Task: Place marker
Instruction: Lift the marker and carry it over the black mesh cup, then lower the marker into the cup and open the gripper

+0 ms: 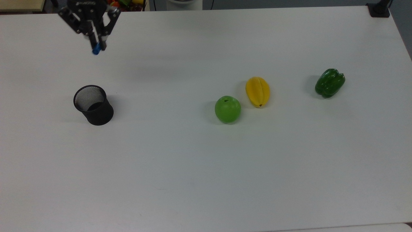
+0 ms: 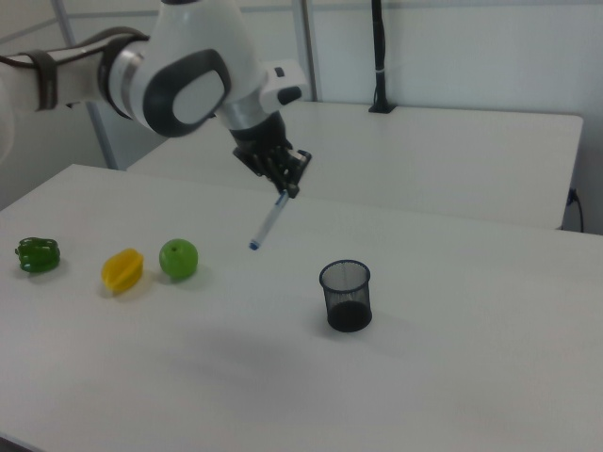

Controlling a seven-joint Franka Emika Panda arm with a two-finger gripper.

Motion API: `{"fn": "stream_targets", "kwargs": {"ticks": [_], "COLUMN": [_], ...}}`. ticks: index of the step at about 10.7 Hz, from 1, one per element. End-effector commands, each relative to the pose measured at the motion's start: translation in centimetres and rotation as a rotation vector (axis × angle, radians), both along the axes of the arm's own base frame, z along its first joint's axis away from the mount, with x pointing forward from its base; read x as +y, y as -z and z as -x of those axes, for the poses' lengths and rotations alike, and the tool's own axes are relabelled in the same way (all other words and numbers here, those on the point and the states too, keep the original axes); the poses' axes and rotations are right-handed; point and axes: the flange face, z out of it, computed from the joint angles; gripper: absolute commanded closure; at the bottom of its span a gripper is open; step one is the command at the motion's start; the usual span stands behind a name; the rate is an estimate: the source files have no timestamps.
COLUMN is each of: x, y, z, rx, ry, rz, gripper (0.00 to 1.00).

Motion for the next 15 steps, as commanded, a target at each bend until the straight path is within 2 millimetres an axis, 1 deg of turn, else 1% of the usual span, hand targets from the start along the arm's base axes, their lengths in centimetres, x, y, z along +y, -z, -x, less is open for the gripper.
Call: {"fn": "stream_targets", "kwargs": {"ticks": [1, 3, 5, 6, 8, 9, 10, 11, 13, 15], "x": [-3.0, -4.1, -5.2, -6.1, -6.3, -6.3, -6.3, -5.9, -5.8, -5.5], "y": [2.5, 4.7, 7.4, 8.8, 10.8, 11.9, 13.2, 15.3, 16.0, 16.1], "z": [-2.7, -4.0, -4.4, -4.4, -4.5, -4.2, -3.6, -3.1, -2.8, -2.8], "rx": [-0.168, -0.245, -0.336, -0.360, -0.369, -0.359, -0.361, -0.386, -0.394, -0.391], "ry": [0.067, 0.106, 0.153, 0.174, 0.183, 0.184, 0.187, 0.182, 0.185, 0.181], "rz": [0.005, 0.021, 0.053, 0.074, 0.092, 0.095, 0.104, 0.131, 0.137, 0.135], "gripper": [1.00, 1.00, 1.00, 1.00, 1.00, 1.00, 1.00, 1.00, 1.00, 1.00]}}
